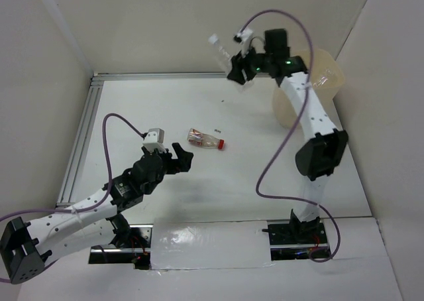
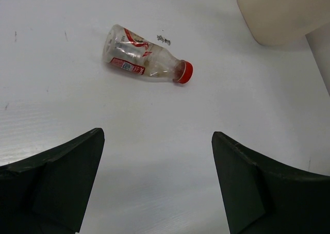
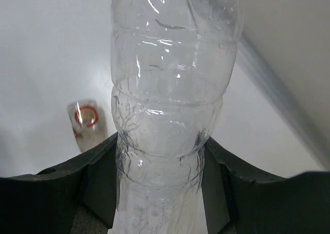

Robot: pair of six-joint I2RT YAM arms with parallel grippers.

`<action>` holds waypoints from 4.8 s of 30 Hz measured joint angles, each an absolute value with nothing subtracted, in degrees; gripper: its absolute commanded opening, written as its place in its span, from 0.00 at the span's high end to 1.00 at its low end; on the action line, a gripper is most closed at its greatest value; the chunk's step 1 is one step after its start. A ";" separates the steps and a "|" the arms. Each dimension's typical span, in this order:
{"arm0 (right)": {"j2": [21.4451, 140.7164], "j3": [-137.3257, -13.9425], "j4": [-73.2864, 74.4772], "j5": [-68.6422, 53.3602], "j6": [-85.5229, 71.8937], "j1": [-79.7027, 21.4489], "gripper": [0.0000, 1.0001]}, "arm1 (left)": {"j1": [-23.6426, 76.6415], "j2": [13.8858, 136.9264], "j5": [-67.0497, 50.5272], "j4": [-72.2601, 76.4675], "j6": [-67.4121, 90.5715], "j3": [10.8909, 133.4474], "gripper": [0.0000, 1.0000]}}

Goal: Put the plastic bottles in the bin

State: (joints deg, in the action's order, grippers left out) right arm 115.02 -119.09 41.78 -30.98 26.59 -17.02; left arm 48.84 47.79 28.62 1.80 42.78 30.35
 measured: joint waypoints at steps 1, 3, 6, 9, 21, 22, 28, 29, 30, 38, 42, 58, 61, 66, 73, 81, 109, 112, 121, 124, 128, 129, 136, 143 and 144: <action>111.87 -119.63 39.79 -33.39 25.80 -15.42 1.00 | 48.84 47.88 28.53 1.98 42.37 30.44 0.02; 106.15 -119.68 34.68 -36.69 23.53 -11.68 1.00 | 48.84 48.03 28.21 2.44 42.11 30.44 0.02; 100.33 -119.22 27.66 -39.90 19.55 -5.23 1.00 | 48.84 48.10 28.10 3.01 42.02 30.46 0.02; 97.51 -117.14 21.63 -42.98 16.49 2.35 1.00 | 48.84 48.64 27.73 3.88 41.93 30.57 0.02; 115.35 -114.98 22.09 -60.55 15.27 17.65 0.81 | 49.28 51.66 25.39 5.17 41.80 31.79 0.02; 115.98 -114.13 23.11 -61.10 16.10 17.65 0.74 | 49.30 51.66 25.32 5.17 41.80 31.83 0.02; 116.36 -112.36 27.75 -61.49 22.11 17.52 0.00 | 49.32 51.66 25.30 5.15 42.02 31.88 0.02; 116.29 -112.36 28.16 -61.39 22.65 17.58 0.00 | 49.32 51.66 25.30 5.15 42.13 31.88 0.02; 116.27 -112.36 28.32 -61.25 23.07 17.91 0.00 | 49.32 51.66 25.30 5.13 42.22 31.88 0.02; 110.96 -112.20 26.94 -56.58 23.75 19.33 0.00 | 49.32 56.18 25.36 3.60 46.39 34.15 0.00; 104.81 -112.42 24.62 -54.19 23.53 20.05 0.00 | 49.32 61.63 25.85 -0.43 52.01 39.46 0.00; 89.38 -84.71 43.35 -54.78 58.33 -16.14 0.00 | 49.80 69.56 29.17 -15.92 66.13 48.56 0.03; 91.50 -81.01 43.57 -51.05 57.78 -23.00 0.00 | 49.78 65.01 28.91 -17.19 64.07 46.02 0.16; 98.41 -82.17 38.06 -44.49 52.62 -26.89 0.00 | 49.67 52.16 27.53 -18.35 61.17 38.33 0.13; 110.76 -88.47 32.71 -34.48 47.70 -32.12 0.00 | 49.65 41.19 26.76 -22.37 61.21 32.47 0.09; 119.81 -90.76 28.95 -26.30 44.10 -37.63 0.00 | 49.63 39.09 26.74 -25.58 61.21 32.47 0.09; 91.13 -109.54 16.78 -31.97 19.64 1.10 0.86 | 49.63 49.84 22.87 -10.76 50.48 32.53 0.06; 92.99 -109.97 15.75 -33.76 14.68 7.07 0.84 | 49.36 51.40 21.82 -9.19 49.17 32.60 0.06; 109.25 -112.22 16.58 -37.10 7.51 17.06 0.69 | 49.19 52.36 20.36 -6.85 47.94 32.69 0.06; 112.27 -113.08 17.56 -37.56 7.51 16.99 0.56 | 49.19 51.99 20.29 -6.79 47.94 32.69 0.06; 113.58 -114.34 18.11 -38.41 7.53 16.78 0.30 | 49.19 50.76 20.27 -6.72 47.99 32.69 0.06; 113.60 -114.37 18.09 -38.46 7.62 16.75 0.19 | 49.19 50.52 20.29 -6.76 48.01 32.69 0.06; 113.58 -114.32 18.46 -38.44 7.29 17.32 0.00 | 49.19 49.32 20.29 -6.96 48.16 32.69 0.06; 112.29 -114.96 18.98 -38.54 6.11 19.25 0.00 | 49.19 49.21 20.29 -7.03 48.14 32.69 0.06; 111.96 -115.50 19.07 -38.65 5.96 19.40 0.00 | 49.19 49.32 20.25 -7.03 48.10 32.69 0.06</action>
